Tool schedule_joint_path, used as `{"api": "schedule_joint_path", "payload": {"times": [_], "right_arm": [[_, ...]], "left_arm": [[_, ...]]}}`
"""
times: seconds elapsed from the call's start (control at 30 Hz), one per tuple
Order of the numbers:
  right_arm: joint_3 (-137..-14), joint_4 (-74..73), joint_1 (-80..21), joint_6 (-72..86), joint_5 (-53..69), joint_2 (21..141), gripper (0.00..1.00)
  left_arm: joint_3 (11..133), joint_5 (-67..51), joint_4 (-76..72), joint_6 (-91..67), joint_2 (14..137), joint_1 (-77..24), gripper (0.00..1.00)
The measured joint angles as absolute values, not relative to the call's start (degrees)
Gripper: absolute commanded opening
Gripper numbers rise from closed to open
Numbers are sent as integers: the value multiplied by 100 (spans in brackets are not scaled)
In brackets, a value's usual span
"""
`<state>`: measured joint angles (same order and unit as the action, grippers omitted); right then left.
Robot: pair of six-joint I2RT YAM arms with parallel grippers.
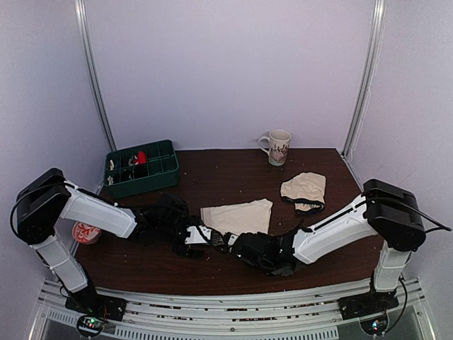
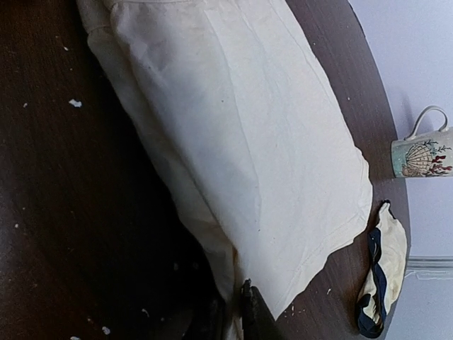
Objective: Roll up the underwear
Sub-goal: Pick up the underwear from the center of the board.
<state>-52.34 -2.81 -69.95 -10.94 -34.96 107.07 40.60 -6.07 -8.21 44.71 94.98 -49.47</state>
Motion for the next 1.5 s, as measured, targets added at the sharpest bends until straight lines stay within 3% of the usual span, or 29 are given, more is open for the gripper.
{"api": "schedule_joint_path", "payload": {"times": [0.23,0.37,0.63,0.87,1.23,1.37,1.5], "right_arm": [[-5203,-200,-6775,-963,-2961,10390,12],[-5203,-200,-6650,-878,-2836,10385,12],[-5203,-246,-6608,-843,-2808,10385,12],[-5203,-344,-6611,-832,-2808,10379,12],[-5203,-519,-6611,-738,-2818,10379,13],[-5203,-563,-6611,-714,-2847,10379,5],[-5203,-582,-6611,-714,-2838,10379,6]], "left_arm": [[4062,-259,-1041,4609,9614,-5148,65],[4069,30,-1313,4757,9767,-5306,49],[4053,530,-1330,4941,9848,-5369,29],[4032,823,-1293,4936,9922,-5369,0],[4073,1050,-1365,4735,10007,-5369,0],[4073,1015,-1345,4630,9970,-5356,0],[4073,917,-1264,4543,9793,-5345,0]]}}
